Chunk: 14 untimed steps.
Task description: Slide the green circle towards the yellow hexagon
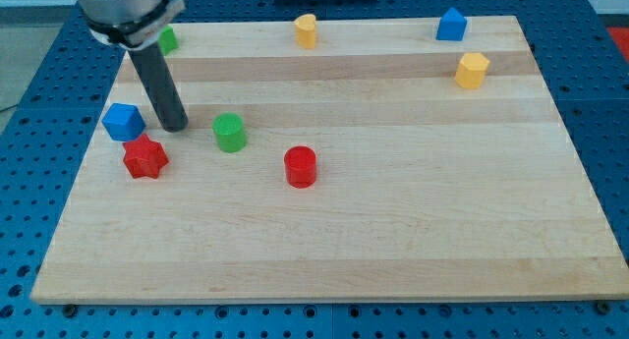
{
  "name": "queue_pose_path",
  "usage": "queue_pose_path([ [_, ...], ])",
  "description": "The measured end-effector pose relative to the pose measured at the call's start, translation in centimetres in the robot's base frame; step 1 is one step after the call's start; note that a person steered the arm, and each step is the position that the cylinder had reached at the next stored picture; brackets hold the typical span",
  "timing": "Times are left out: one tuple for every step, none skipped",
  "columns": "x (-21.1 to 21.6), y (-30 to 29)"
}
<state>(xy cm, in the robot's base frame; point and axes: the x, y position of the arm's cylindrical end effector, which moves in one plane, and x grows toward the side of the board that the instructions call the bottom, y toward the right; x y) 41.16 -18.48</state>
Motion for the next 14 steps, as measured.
queue_pose_path([
  [3.1,5.5],
  [4.2,12.4],
  [4.2,15.3],
  [4.2,12.8],
  [4.2,10.4],
  [3.3,10.3],
  [1.8,12.2],
  [1.7,15.8],
  [1.7,13.3],
  [1.7,10.7],
  [1.7,9.2],
  [0.9,7.8],
  [-1.4,8.2],
  [-2.0,13.2],
])
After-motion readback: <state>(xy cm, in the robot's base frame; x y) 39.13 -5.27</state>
